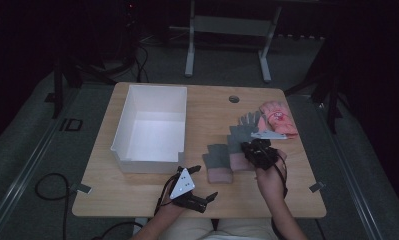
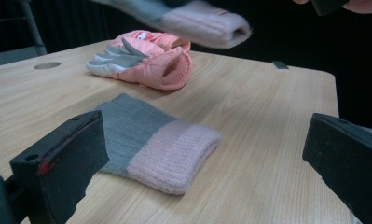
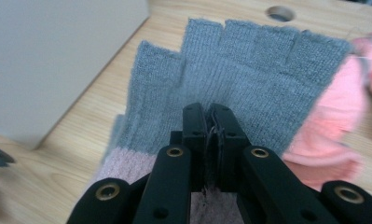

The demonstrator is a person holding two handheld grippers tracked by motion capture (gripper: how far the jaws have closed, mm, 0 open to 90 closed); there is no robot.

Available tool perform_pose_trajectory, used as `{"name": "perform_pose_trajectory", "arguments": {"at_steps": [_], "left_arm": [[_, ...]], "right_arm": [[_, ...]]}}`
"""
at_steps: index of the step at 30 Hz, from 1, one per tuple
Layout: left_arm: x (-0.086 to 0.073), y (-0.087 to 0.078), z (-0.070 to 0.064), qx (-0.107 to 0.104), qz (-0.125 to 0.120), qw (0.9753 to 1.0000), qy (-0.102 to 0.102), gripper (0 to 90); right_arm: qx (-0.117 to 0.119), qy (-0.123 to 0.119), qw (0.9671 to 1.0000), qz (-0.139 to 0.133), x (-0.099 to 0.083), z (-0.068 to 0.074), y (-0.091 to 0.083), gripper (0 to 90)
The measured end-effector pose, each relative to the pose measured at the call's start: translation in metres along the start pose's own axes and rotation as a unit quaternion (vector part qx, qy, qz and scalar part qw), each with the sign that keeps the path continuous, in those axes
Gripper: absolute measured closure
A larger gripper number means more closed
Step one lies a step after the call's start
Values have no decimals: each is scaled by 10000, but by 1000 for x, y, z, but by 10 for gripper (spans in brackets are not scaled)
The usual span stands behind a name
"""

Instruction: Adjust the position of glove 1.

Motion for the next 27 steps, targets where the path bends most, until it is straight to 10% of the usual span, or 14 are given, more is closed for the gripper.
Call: {"name": "perform_pose_trajectory", "arguments": {"at_steps": [12,27], "left_arm": [[0,-2,2,35,-109,9999,-7,0],[-1,2,-1,40,31,10000,81,0]], "right_arm": [[259,-140,9984,492,-11,43,44,854],[248,-101,9952,940,-30,44,83,845]]}}
Point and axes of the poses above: each handheld gripper's, and its own axes: y roughly forward along the jaws, x roughly out of its top, z roughly to its left, the point moved 4 cm from there along y, roughly forward along the jaws, and after that the axes turned 9 degrees about z, right-handed, at the moved point
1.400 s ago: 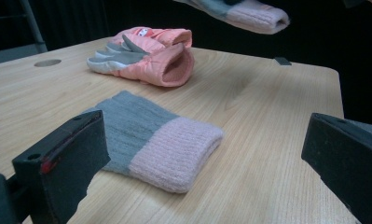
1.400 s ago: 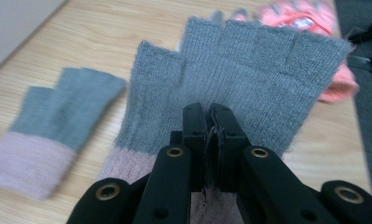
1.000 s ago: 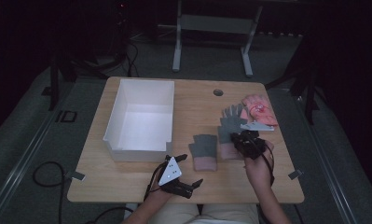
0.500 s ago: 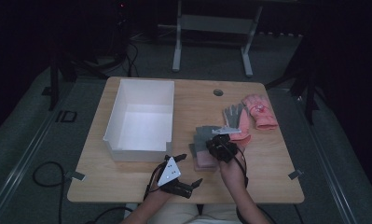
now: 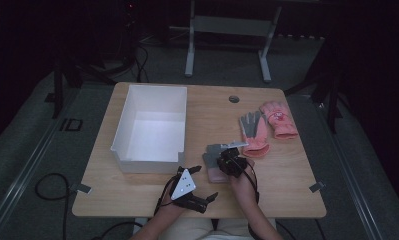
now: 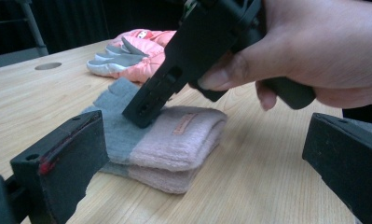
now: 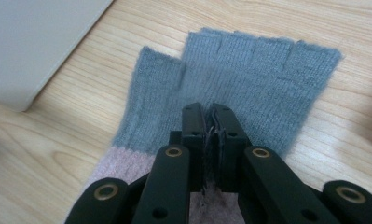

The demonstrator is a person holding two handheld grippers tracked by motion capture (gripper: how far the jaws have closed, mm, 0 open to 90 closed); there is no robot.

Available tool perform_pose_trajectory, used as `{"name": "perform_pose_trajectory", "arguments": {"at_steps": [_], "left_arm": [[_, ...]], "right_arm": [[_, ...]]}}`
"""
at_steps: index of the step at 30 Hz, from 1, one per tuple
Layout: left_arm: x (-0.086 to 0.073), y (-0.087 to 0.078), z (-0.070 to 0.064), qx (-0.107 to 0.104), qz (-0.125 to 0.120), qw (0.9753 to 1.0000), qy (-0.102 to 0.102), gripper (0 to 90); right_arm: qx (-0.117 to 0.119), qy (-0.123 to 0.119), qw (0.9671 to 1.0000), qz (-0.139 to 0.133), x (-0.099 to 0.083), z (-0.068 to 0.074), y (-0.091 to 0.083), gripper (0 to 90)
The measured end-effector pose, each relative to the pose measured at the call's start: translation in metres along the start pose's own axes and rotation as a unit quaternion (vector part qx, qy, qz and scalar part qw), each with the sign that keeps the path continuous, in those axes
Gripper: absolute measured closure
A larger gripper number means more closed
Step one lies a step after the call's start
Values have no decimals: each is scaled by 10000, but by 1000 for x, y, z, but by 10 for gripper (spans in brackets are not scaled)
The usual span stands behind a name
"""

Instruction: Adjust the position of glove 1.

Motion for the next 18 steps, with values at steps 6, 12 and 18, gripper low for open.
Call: {"name": "perform_pose_trajectory", "arguments": {"at_steps": [6,12,18], "left_arm": [[0,1,0,73,40,10000,-17,0],[10,6,-4,-16,250,9997,-78,0],[22,21,-6,-179,659,9976,66,31]], "right_arm": [[36,-1,10000,-8,-2,-1,6,816],[123,-139,9996,-235,0,-12,-12,708],[144,-218,9983,-517,8,-48,-36,696]]}}
Point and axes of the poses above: each handheld gripper's, and its own axes: y roughly forward along the jaws, x roughly out of its top, z roughly to its left, the point moved 4 cm from there along y, roughly forward along the jaws, and after that the axes turned 9 degrees about z, right-handed, at the moved point
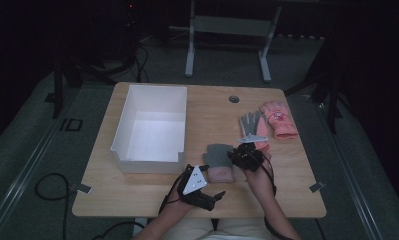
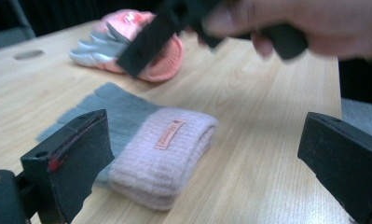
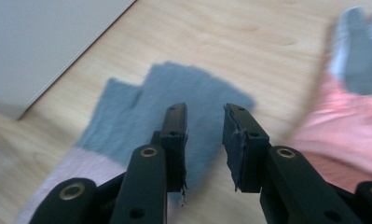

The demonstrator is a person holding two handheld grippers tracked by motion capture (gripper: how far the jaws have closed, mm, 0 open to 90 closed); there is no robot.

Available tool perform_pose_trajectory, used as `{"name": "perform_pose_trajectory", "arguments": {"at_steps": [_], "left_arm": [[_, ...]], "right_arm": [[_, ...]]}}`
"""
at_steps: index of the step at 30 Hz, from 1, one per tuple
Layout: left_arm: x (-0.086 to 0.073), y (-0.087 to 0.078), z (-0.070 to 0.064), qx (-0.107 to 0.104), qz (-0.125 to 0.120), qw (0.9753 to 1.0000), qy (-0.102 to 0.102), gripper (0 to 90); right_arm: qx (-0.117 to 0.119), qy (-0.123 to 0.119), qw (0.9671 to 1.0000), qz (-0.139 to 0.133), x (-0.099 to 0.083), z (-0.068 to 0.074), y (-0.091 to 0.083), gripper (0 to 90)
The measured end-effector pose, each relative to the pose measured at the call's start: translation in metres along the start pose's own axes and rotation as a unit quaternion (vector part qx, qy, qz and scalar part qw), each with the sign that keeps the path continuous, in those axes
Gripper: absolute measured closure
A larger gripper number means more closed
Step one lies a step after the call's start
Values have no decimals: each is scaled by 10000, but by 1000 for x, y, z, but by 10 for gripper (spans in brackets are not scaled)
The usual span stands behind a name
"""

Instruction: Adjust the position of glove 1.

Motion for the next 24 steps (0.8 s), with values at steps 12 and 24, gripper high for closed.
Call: {"name": "perform_pose_trajectory", "arguments": {"at_steps": [12,24], "left_arm": [[18,24,7,-305,984,9905,912,138],[1,45,11,145,1483,9782,1446,228]], "right_arm": [[274,-196,9994,0,29,-19,10,609],[375,123,9969,677,26,-22,68,409]]}}
Point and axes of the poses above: each handheld gripper's, and its own axes: y roughly forward along the jaws, x roughly out of its top, z roughly to its left, the point moved 4 cm from there along y, roughly forward along the jaws, and after that the axes turned 9 degrees about z, right-handed, at the moved point
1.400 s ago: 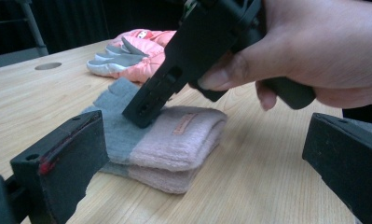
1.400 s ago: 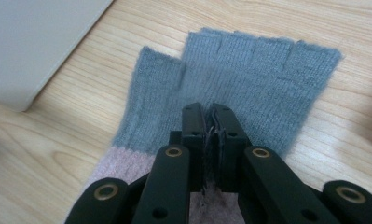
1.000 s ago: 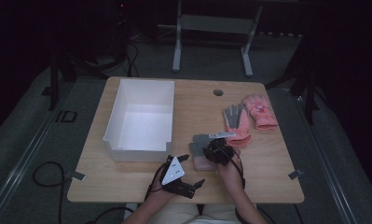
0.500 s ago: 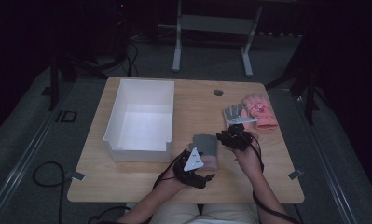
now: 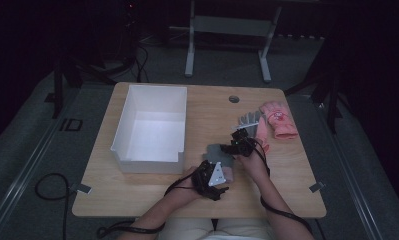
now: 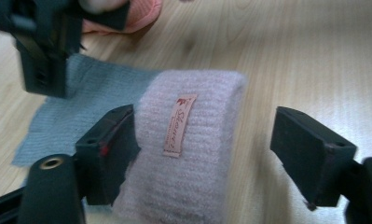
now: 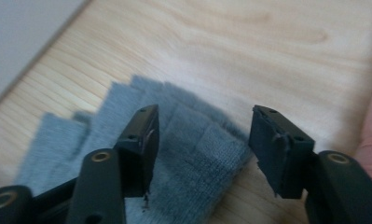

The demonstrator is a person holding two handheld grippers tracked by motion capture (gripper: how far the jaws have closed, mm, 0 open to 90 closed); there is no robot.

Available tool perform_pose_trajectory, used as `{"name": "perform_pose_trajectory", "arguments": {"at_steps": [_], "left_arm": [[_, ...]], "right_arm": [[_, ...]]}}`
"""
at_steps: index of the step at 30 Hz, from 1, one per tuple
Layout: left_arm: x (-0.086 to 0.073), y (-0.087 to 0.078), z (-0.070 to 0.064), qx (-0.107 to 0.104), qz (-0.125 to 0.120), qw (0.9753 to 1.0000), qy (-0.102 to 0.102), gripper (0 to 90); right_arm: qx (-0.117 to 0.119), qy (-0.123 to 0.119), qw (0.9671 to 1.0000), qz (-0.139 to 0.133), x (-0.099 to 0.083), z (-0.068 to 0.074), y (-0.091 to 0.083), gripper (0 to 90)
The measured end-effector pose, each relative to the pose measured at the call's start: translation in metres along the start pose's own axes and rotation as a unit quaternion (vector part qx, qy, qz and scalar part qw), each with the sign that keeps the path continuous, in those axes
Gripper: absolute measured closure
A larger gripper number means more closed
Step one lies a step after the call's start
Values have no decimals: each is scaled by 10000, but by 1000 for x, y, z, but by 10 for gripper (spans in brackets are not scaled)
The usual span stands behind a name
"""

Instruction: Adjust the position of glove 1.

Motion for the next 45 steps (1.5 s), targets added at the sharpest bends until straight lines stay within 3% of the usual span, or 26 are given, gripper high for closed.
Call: {"name": "perform_pose_trajectory", "arguments": {"at_steps": [6,9,12,15,17,21,23,27,30,31,36,45], "left_arm": [[-6,4,1,353,146,9992,88,286],[-10,5,6,399,67,9992,11,409],[-10,3,10,359,67,9993,-45,523],[-10,1,14,250,68,9996,-133,621],[-8,0,14,250,106,9995,-163,652],[-3,-3,16,167,255,9991,-287,680],[-1,-4,17,91,322,9989,-339,686],[10,-12,15,166,430,9987,-237,689],[18,-19,16,160,395,9987,-295,692],[26,-26,19,135,394,9986,-319,694],[43,-46,27,54,323,9988,-364,699],[66,-87,45,156,290,9991,-257,701]], "right_arm": [[25,144,9998,114,-3,-1,7,382],[96,178,9997,155,-4,-1,7,394],[329,301,9989,134,-5,-3,7,420],[550,313,9978,173,-4,0,8,498],[739,274,9967,203,-3,5,8,617],[773,275,9965,123,-4,8,4,724],[753,241,9968,77,-4,8,0,731],[751,203,9970,20,-3,8,-11,734],[757,168,9970,-68,-2,9,-20,736],[759,133,9969,-150,1,9,-32,737],[695,5,9969,-361,11,13,-56,740],[795,-57,9944,-695,32,22,-93,741]]}}
Point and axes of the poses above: each handheld gripper's, and its own axes: y roughly forward along the jaws, x roughly out of its top, z roughly to its left, the point moved 4 cm from there along y, roughly forward along the jaws, and after that the axes turned 9 degrees about z, right-handed, at the moved point
